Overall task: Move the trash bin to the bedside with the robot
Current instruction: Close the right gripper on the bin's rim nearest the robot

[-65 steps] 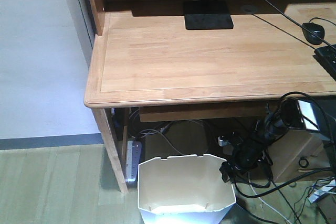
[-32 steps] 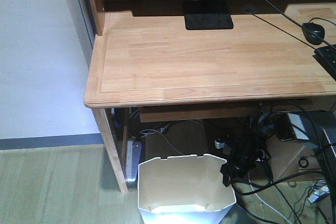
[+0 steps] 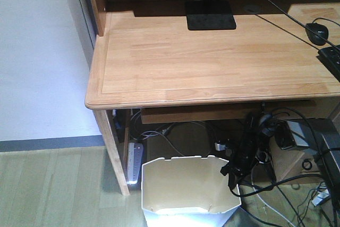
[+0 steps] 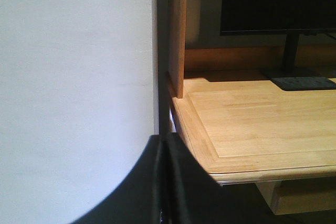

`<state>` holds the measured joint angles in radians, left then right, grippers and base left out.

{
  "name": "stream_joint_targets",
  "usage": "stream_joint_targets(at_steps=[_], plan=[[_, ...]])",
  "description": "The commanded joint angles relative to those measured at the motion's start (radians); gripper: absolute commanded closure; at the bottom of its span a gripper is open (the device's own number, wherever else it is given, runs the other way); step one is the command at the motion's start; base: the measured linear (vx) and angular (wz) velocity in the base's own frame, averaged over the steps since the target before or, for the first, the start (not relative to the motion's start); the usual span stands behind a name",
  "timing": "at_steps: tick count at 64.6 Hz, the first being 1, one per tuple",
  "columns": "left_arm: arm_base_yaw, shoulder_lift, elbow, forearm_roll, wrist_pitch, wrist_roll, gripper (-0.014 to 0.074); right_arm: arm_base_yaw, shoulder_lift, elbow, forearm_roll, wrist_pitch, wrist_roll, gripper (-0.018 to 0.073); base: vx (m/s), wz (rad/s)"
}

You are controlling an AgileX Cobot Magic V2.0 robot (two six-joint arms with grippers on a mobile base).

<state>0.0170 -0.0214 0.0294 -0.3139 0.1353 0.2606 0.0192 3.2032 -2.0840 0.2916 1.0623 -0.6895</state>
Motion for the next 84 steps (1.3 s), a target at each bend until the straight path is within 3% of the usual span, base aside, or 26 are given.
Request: stream_joint_targets(at_steps=[1, 48, 58, 66, 72, 84], plan=[[-0.005, -0.008, 0.020, -0.010, -0.077, -0.002, 0.0603, -0.005, -0.040, -0.024, 0.054, 0.061, -0.087, 0.0572, 0.00, 0.00], [-0.005, -0.008, 0.020, -0.010, -0.077, -0.002, 0.0603, -0.006, -0.106, -0.017, 0.057, 0.039, 0.060, 0.0564, 0.00, 0.00], [-0.005, -0.008, 0.020, -0.010, -0.077, -0.002, 0.0603, -0.006, -0.151, 0.096, 0.063, -0.100, 0.060, 0.0564, 0.00, 0.00], [-0.005, -0.008, 0.020, -0.010, -0.077, -0.002, 0.0603, -0.006, -0.219, 0.258, 0.068, -0.298, 0.049, 0.0564, 0.00, 0.00], [-0.005, -0.008, 0.020, -0.010, -0.077, -0.002, 0.0603, -0.006, -0.266, 0.369, 0.115, -0.395, -0.013, 0.0564, 0.00, 0.00], [-0.005, -0.008, 0.020, -0.010, -0.077, -0.002, 0.0603, -0.006, -0.329, 0.483, 0.244, -0.452, -0.135, 0.0564, 0.00, 0.00]])
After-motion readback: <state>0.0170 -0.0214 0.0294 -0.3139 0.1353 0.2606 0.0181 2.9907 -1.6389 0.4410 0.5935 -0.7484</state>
